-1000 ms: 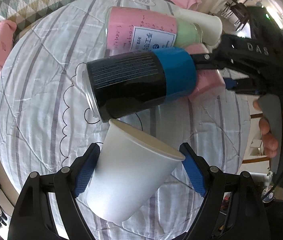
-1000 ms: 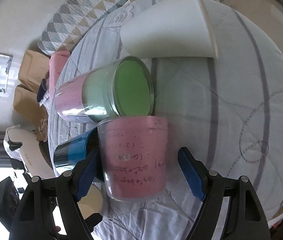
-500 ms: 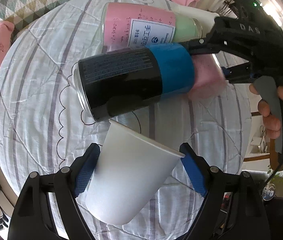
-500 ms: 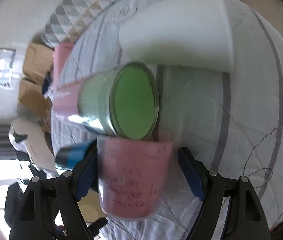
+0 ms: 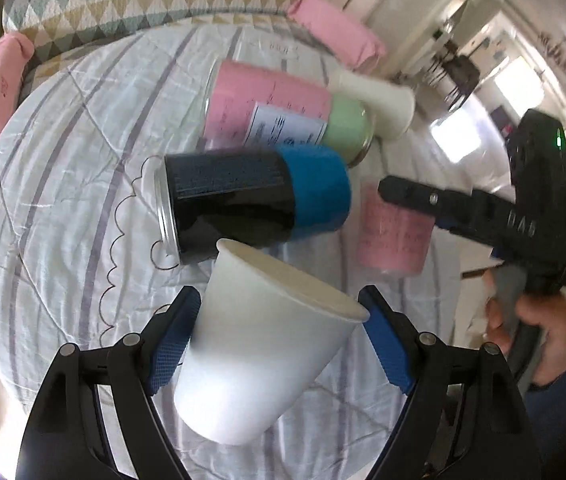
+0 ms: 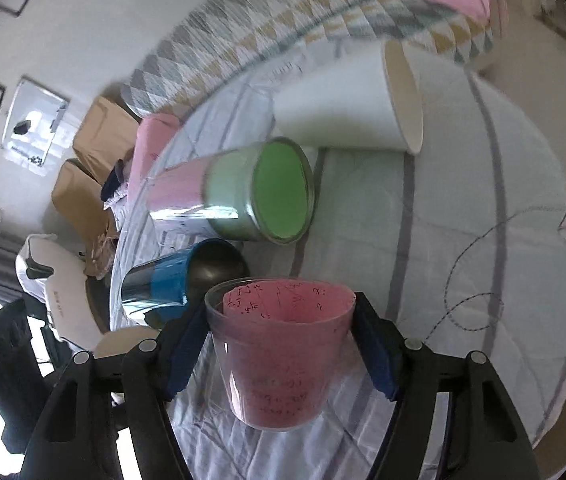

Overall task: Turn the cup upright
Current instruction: 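Lift and rotate the pink cup upright with the right tool while the left tool turns the white cup upright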

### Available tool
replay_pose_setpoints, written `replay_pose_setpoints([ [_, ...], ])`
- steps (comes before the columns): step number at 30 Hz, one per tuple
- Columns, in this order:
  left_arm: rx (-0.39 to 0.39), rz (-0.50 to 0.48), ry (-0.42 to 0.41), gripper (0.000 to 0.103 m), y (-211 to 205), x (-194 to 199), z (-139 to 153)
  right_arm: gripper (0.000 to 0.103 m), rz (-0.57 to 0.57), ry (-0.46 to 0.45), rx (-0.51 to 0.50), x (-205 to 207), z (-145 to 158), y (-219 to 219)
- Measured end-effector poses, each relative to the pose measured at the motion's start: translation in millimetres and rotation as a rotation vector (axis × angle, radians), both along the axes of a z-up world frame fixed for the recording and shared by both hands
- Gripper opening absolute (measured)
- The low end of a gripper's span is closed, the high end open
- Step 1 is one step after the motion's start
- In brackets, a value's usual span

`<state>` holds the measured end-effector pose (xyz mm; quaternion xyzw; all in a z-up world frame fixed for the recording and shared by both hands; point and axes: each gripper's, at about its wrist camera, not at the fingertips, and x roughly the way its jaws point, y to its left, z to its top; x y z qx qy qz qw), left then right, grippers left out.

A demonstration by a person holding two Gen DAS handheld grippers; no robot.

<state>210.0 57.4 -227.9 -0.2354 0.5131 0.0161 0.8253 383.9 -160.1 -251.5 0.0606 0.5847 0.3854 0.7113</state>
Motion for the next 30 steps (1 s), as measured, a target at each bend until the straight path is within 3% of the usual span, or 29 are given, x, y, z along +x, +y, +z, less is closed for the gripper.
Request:
replay_pose_setpoints([
  [5,-0.018,0.025,-0.057,0.082,3,-14,7,0.071,0.007,-0.167,0.011,-14,18,-9],
  [16,0.010,0.124,-0.248,0.083,2,-25,19,0.071,0.010,-0.350,0.054,-52,24,-5],
  [30,0.023,0.172,-0.296,0.083,-7,-55,-3,0.072,-0.006,-0.506,0.097,-99,13,-24],
])
